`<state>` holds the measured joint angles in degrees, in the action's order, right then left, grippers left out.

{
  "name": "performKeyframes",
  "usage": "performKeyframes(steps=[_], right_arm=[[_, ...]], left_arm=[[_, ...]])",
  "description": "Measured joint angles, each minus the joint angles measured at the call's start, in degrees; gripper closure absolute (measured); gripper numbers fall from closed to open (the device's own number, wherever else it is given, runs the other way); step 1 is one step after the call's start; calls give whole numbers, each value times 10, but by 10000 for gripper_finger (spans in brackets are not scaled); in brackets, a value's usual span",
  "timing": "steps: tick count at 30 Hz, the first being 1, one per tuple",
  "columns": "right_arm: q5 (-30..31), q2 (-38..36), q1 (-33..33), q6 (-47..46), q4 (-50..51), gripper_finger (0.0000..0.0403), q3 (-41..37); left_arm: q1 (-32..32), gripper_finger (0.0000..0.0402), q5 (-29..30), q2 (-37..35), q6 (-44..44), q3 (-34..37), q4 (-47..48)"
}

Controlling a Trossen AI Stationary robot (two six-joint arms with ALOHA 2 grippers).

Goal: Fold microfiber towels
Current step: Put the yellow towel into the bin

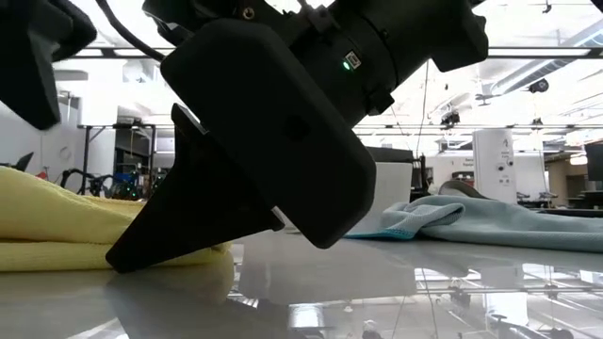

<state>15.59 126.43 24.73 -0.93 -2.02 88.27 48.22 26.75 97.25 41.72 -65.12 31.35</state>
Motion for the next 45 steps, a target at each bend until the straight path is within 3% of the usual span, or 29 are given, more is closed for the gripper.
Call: performKeyframes(steps=[13, 17, 24, 26, 29, 35, 40, 45], right_arm=[[-5, -2, 2, -1, 4, 216, 2], [-3, -5, 4, -1, 12, 217, 5], [-5, -6, 2, -9, 35, 219, 12], [-6, -4, 1, -9, 34, 221, 11], [-8, -2, 0, -10, 34, 245, 11], [-5, -4, 2, 6, 36, 377, 12], [-24, -23, 11, 5, 93, 383, 39], [-152, -48, 10, -26, 197, 384, 106]], left_arm=[[-3, 146, -29, 125, 62, -26, 56], [-3, 201, -29, 128, 62, -28, 77], [-3, 363, -24, 127, 73, -24, 87], [-3, 388, -24, 125, 73, -25, 87], [-3, 388, -21, 123, 73, -26, 87], [-3, 397, -29, 107, 74, -26, 83], [-4, 399, -54, 58, 74, -26, 76], [-7, 399, -104, -17, 71, -26, 20]])
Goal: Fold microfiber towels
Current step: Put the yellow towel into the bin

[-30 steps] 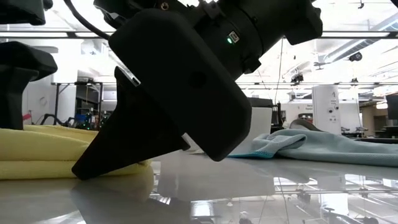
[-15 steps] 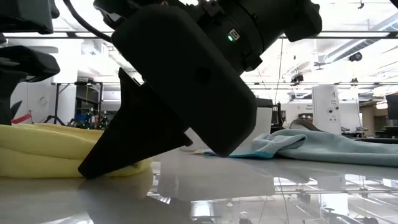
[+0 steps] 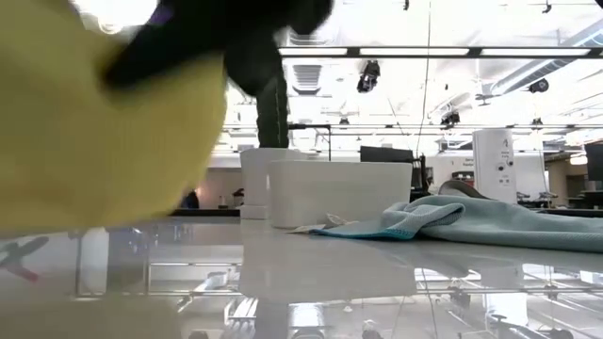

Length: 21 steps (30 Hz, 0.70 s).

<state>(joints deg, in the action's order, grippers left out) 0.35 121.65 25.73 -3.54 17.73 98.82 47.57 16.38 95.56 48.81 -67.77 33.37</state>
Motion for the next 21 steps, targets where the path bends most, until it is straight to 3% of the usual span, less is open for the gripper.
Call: performKeyframes(steps=[4, 8, 14, 21], right_arm=[[-101, -7, 0, -48, 90, 384, 75], [-144, -7, 1, -76, 167, 385, 133], [-152, -5, 2, -85, 235, 368, 169], [-142, -4, -5, -84, 257, 282, 161]], left_arm=[[-1, 393, -4, -53, 1, 6, -82], [-4, 392, -3, -62, -17, 17, -171], [-3, 398, 11, -19, -30, 17, -198], [-3, 400, 50, 3, -44, 18, -238]])
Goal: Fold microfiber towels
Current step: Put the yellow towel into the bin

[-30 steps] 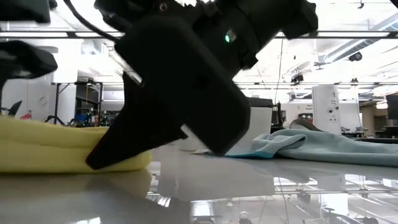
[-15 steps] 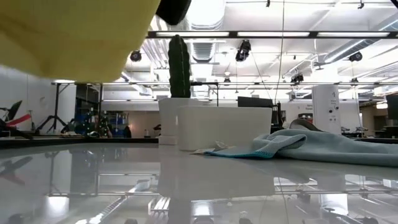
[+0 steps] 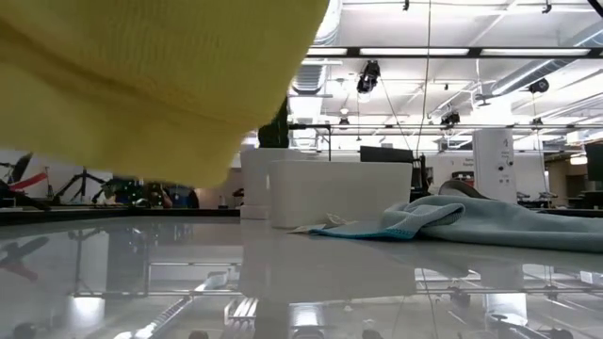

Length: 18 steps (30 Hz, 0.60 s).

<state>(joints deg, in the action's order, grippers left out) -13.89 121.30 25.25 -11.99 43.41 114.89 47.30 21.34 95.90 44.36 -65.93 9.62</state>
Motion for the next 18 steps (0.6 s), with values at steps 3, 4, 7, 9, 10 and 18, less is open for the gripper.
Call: performKeyframes(steps=[3, 4, 7, 9, 10, 18], right_arm=[[4, -3, -4, 5, 36, 243, 0], [4, -5, -6, 6, 48, 232, 0], [4, -16, -9, 6, 79, 204, 0], [6, -25, -10, 6, 100, 191, 0], [14, -31, -10, 7, 116, 186, -1], [118, -123, -3, -11, 200, 175, -61]], left_arm=[[0, 400, 24, 0, 0, 19, -48], [-1, 400, 32, 0, 0, 32, -71], [-4, 400, 49, -3, 10, 78, -144], [-11, 401, 54, -6, 24, 108, -187], [-16, 401, 56, -9, 30, 122, -205], [-83, 401, 20, -46, -12, 174, -266]])
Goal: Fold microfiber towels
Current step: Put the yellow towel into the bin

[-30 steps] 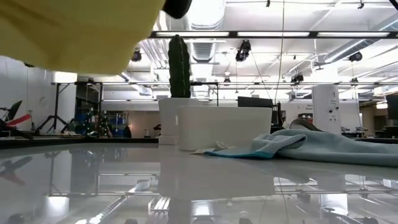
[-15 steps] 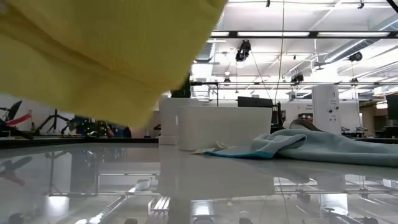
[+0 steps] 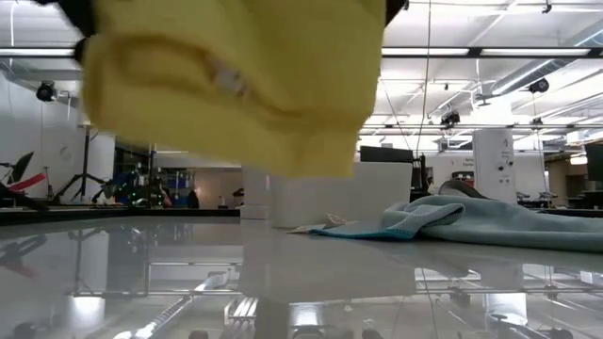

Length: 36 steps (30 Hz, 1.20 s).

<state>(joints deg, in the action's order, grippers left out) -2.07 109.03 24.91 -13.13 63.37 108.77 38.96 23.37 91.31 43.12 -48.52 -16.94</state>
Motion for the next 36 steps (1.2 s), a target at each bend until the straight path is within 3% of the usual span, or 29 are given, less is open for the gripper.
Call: performKeyframes(steps=[5, 10, 16, 21, 31, 36], right_arm=[[53, -96, 1, -4, -12, 174, -87], [173, -192, 2, 25, -79, 174, -188], [176, -270, -3, 48, -163, 174, -260], [176, -283, -7, 60, -183, 174, -276], [177, -264, -36, 75, -204, 177, -318], [177, -264, -39, 96, -222, 238, -329]], left_arm=[[-60, 401, -89, -30, -67, -3, 0], [-125, 401, -169, -53, -112, -9, 7], [-192, 402, -220, -61, -126, -15, 43], [-224, 401, -252, -61, -145, -15, 43], [-236, 401, -263, -61, -155, -15, 43], [-239, 401, -263, -61, -162, -18, 43]])
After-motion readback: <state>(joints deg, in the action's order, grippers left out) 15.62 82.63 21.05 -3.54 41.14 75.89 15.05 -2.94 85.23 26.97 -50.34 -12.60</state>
